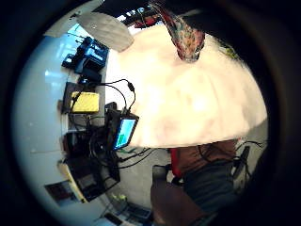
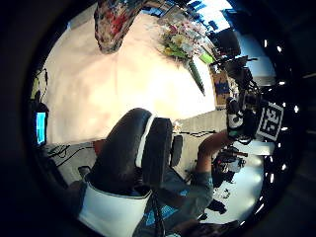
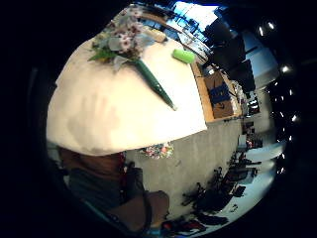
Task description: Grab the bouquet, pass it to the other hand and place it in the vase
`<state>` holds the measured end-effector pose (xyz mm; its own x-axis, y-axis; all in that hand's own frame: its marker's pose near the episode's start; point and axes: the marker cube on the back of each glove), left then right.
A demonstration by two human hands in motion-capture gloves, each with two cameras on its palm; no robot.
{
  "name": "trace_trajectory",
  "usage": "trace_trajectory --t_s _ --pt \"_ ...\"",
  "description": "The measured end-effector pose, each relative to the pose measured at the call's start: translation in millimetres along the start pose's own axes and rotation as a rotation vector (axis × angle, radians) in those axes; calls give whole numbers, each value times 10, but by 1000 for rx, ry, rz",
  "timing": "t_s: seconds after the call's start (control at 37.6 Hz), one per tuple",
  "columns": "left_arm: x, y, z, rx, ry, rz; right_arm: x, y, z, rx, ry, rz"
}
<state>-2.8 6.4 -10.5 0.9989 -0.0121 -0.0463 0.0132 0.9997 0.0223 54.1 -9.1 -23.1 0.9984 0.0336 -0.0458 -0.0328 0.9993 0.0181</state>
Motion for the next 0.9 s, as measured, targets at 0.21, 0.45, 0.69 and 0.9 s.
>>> trace_trajectory --t_s 0.21,0.45,0.69,0.9 --pt "62 -27 69 -27 12 18 639 -166 148 11 -14 74" --pt "34 -64 123 -40 15 5 1265 -383 633 -47 -73 144" --pt "29 -59 110 -38 15 0 1629 -619 1185 -100 -159 162" --pt "21 -77 125 -33 11 5 1582 -646 1188 -78 -255 182"
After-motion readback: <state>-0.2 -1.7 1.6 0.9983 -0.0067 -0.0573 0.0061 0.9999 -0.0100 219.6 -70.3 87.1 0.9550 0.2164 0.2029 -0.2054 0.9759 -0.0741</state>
